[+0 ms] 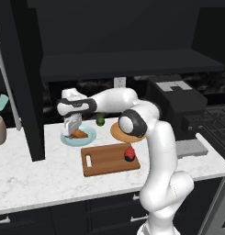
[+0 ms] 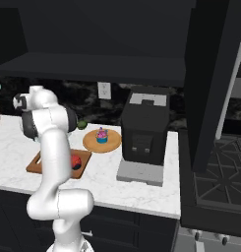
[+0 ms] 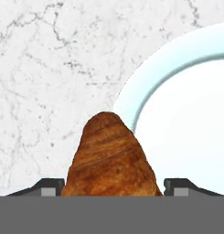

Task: From the different types of pastries on the counter, select a croissant and place it on the cutting board. Then retrieve a jar of jam from the cabinet and place it alongside the croissant on the cutting board.

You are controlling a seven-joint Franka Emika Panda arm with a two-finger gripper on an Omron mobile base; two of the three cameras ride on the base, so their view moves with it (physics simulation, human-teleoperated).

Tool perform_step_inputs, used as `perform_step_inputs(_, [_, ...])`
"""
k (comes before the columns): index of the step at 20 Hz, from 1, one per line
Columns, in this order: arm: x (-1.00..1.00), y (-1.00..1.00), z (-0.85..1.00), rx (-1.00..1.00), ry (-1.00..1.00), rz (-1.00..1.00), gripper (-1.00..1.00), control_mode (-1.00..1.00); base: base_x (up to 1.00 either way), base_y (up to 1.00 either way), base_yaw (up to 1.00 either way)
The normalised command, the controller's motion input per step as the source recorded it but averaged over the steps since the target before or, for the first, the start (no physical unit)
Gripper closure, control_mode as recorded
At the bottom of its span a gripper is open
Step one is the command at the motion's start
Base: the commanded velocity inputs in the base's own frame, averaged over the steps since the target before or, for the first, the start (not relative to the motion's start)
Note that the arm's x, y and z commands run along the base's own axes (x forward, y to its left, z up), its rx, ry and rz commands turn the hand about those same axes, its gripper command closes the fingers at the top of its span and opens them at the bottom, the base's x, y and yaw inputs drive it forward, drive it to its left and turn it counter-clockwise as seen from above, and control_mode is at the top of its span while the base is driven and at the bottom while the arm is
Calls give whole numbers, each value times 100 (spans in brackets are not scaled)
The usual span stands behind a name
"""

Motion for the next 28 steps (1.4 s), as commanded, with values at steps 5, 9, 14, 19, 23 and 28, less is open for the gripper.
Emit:
perform_step_inputs(5, [-65, -22, 0, 0, -4, -8, 100, -100, 0, 0, 0])
perform_step_inputs(9, [-70, -43, 0, 0, -9, -6, 100, -100, 0, 0, 0])
perform_step_inputs(14, [-48, -40, 0, 0, -15, -5, 100, -100, 0, 0, 0])
perform_step_inputs(19, [-23, -52, 0, 0, -13, -1, 100, -100, 0, 0, 0])
perform_step_inputs(23, [-19, -64, 0, 1, -8, 0, 100, -100, 0, 0, 0])
perform_step_inputs(28, [-42, -27, -5, 5, -6, -1, 100, -100, 0, 0, 0])
